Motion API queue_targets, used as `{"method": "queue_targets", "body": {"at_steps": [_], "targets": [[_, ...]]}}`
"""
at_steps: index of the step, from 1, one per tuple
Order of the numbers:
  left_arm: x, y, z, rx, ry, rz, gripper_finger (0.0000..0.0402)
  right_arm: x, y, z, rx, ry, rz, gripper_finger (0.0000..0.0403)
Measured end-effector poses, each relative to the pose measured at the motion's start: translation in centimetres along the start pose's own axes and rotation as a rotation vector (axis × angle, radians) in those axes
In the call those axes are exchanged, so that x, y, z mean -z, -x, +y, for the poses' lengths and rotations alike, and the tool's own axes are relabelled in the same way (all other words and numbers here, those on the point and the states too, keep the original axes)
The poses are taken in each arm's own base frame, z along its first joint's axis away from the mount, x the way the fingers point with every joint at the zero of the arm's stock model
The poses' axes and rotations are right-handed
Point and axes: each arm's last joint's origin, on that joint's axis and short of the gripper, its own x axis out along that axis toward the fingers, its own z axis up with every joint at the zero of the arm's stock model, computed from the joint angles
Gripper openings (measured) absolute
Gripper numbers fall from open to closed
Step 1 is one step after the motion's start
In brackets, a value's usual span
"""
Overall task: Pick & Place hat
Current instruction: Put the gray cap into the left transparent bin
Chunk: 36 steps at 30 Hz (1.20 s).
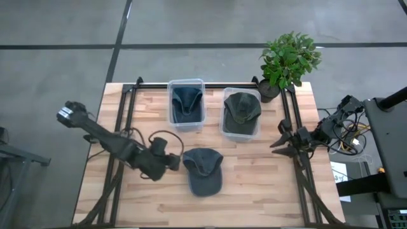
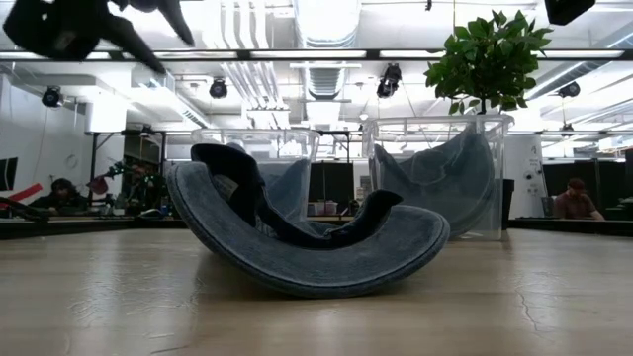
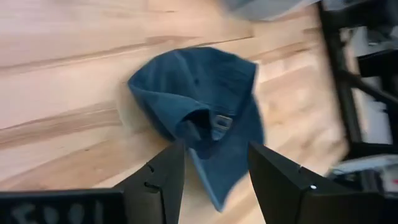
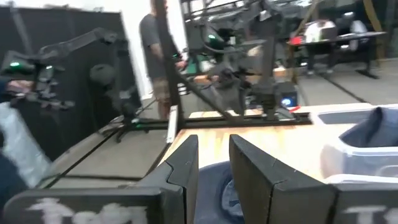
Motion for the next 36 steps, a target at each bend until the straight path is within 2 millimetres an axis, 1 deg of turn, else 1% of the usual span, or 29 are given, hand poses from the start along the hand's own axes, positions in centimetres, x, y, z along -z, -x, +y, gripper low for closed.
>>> {"method": "queue_targets", "body": {"at_steps": [5, 9, 13, 16, 18, 24, 31, 36], "targets": [[1.4, -2.7, 0.1, -0.082, -0.024, -0.015, 0.0165, 0.1, 0.2, 0.1, -0.063, 0.006, 0.019, 0.0086], [2.2, -4.1, 0.3, -0.137, -0.031, 0.014, 0.0165, -0.2, 1.0, -0.2, -0.080, 0.016, -0.009, 0.0086], [2.9, -5.1, 0.5, -0.169, -0.037, 0.054, 0.0165, -0.5, 2.7, -0.7, -0.150, 0.027, -0.050, 0.0086], [3.2, -5.6, 0.4, -0.168, -0.034, 0.071, 0.0165, -0.3, 3.8, -1.2, -0.152, 0.026, -0.052, 0.0086], [3.4, -5.8, 0.3, -0.160, -0.029, 0.077, 0.0165, 0.0, 4.2, -1.5, -0.148, 0.026, -0.036, 0.0086], [3.7, -5.8, 0.3, -0.164, -0.018, 0.117, 0.0165, 2.0, 4.1, -1.6, -0.207, 0.025, -0.001, 0.0086], [4.0, -5.3, 0.2, -0.156, 0.008, 0.147, 0.0165, 5.6, 2.7, -1.5, -0.264, -0.025, -0.045, 0.0086], [4.2, -5.2, 0.2, -0.153, 0.021, 0.157, 0.0165, 7.4, 2.0, -1.5, -0.252, -0.040, -0.047, 0.0086]]}}
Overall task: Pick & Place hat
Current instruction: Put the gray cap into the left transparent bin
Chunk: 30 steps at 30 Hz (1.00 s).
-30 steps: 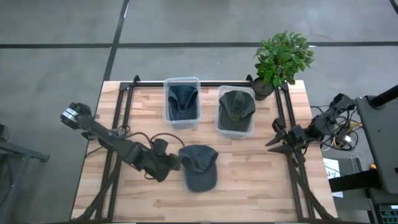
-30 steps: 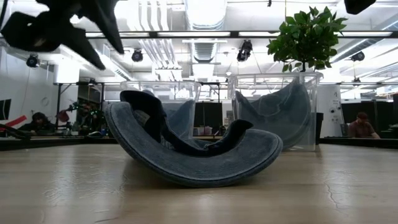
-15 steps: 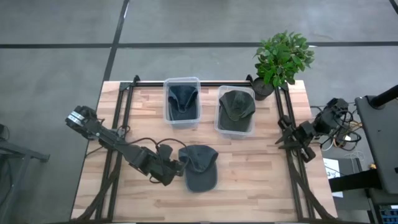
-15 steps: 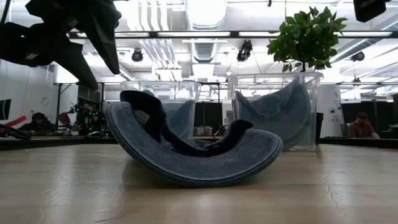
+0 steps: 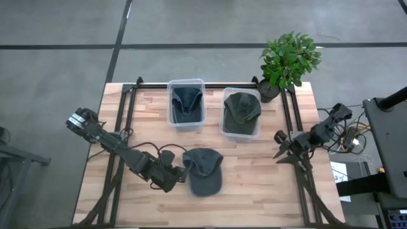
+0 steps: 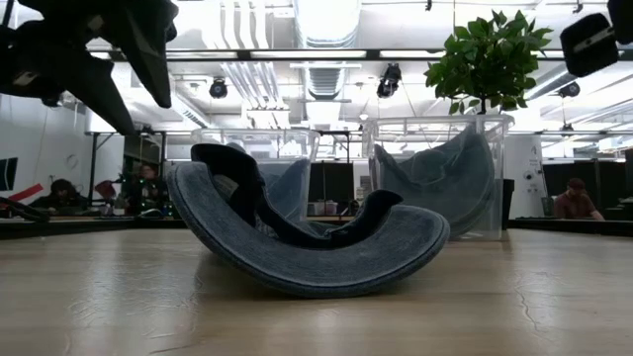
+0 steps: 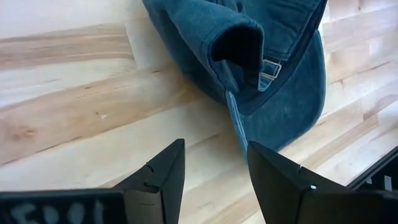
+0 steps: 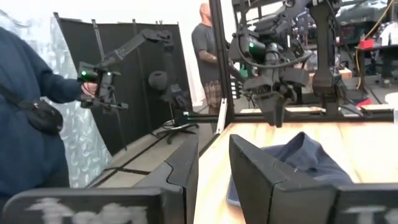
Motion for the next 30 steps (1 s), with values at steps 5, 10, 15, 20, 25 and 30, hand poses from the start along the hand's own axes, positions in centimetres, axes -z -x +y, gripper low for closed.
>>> {"method": "queue_targets", "body": {"at_steps": [5, 10, 15, 20, 25, 30], "targets": [[0.0, 0.0, -0.4, 0.046, 0.072, -0.014, 0.0165, 0.9, -0.2, -0.1, -0.003, -0.048, -0.012, 0.0086], [0.0, 0.0, -1.3, 0.150, 0.108, -0.072, 0.0165, 1.2, -0.3, -0.2, -0.002, -0.052, -0.011, 0.0086], [0.0, -1.1, -1.0, 0.103, 0.149, -0.119, 0.0165, 1.1, -0.3, -0.2, -0.004, -0.048, -0.029, 0.0086], [0.8, -2.9, -1.3, 0.085, 0.178, -0.106, 0.0165, 1.1, -0.3, -0.2, -0.003, -0.047, -0.026, 0.0086], [1.3, -4.5, -2.0, 0.061, 0.175, -0.112, 0.0165, 1.1, -0.3, -0.2, -0.004, -0.047, -0.026, 0.0086], [1.2, -6.0, -2.0, 0.015, 0.178, -0.105, 0.0165, 1.1, -0.3, -0.2, -0.004, -0.046, -0.024, 0.0086]]}}
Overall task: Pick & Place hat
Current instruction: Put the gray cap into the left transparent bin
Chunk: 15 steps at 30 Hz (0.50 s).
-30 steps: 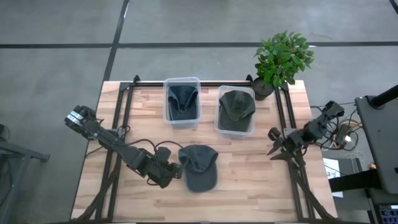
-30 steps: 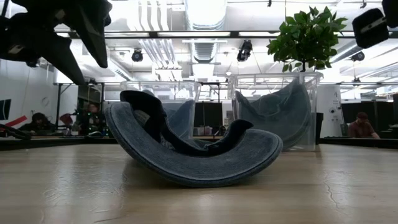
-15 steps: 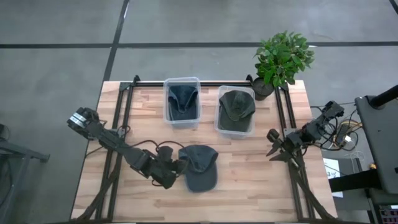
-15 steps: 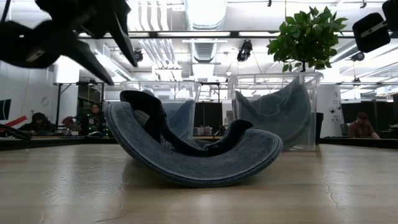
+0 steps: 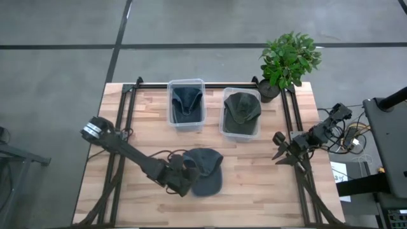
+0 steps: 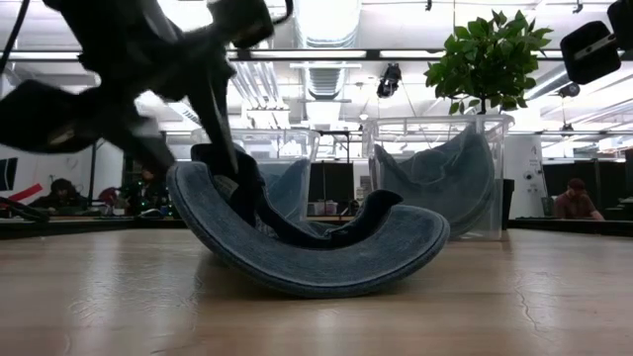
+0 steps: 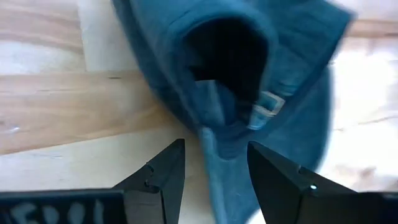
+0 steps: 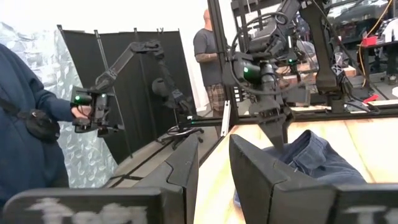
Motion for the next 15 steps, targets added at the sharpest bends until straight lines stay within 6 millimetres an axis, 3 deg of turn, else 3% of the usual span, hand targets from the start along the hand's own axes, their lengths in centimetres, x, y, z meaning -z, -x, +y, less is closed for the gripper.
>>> {"method": "queue_targets", "body": {"at_steps": [15], "targets": [[1.3, -3.6, 0.6, -0.056, 0.022, 0.051, 0.0163, 0.0, 0.0, 0.0, 0.000, 0.005, 0.005, 0.0086]]}}
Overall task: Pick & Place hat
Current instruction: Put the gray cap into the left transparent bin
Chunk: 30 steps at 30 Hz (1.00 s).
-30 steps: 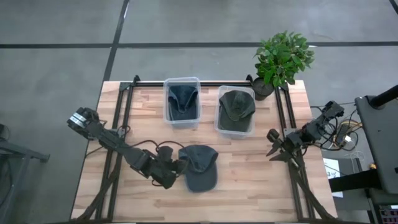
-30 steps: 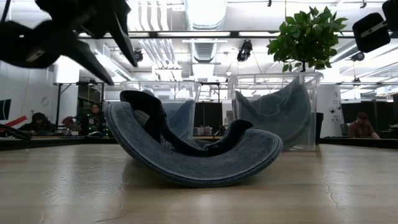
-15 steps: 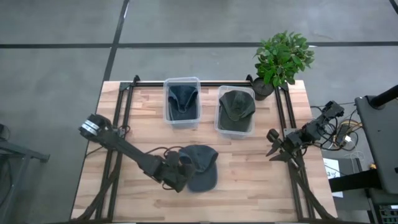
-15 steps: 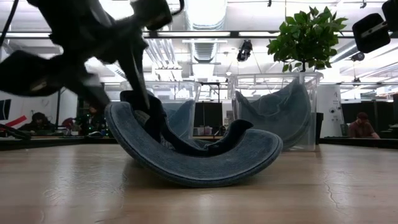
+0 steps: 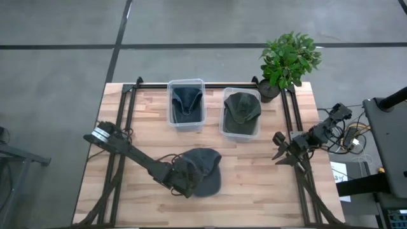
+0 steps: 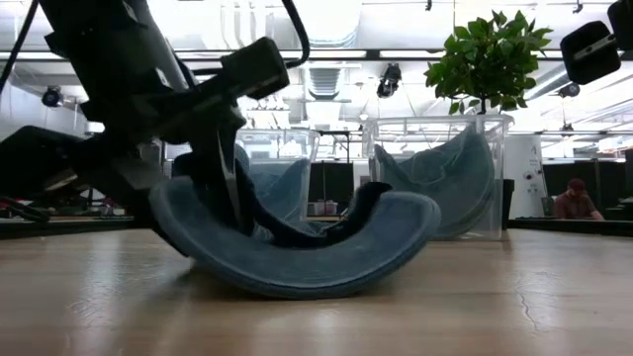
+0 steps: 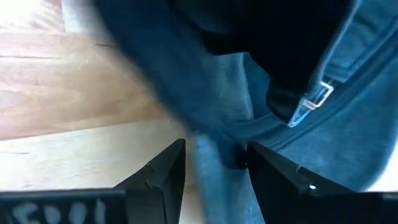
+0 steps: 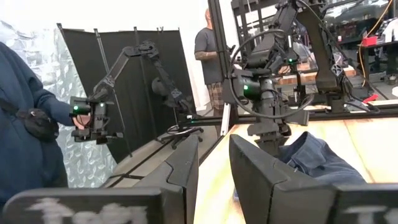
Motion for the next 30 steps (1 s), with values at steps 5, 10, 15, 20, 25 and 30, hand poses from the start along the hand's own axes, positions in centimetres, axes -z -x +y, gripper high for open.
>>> {"method": "queue_targets", "body": {"at_steps": [5, 10, 15, 20, 25, 30], "targets": [[0.2, -0.6, 0.3, -0.030, -0.024, 0.021, 0.0111, 0.0, 0.0, 0.0, 0.000, -0.001, 0.000, 0.0086], [0.1, -0.4, 0.2, -0.015, -0.031, 0.007, 0.0016, 0.0, 0.0, 0.0, -0.001, -0.004, 0.000, 0.0086], [0.1, 0.7, 0.0, 0.015, -0.079, -0.005, 0.0008, 0.0, 0.0, 0.0, -0.001, -0.004, 0.000, 0.0086], [1.1, 4.6, -0.6, 0.159, -0.172, -0.054, 0.0005, 0.0, 0.0, 0.0, -0.001, -0.004, 0.000, 0.0086], [2.8, 11.1, -0.4, 0.404, -0.222, -0.131, 0.0005, 0.1, 0.0, 0.0, -0.003, -0.004, 0.003, 0.0086], [5.0, 17.0, 1.9, 0.672, -0.297, -0.400, 0.0005, 0.1, 0.0, 0.0, -0.002, -0.002, 0.006, 0.0086]]}}
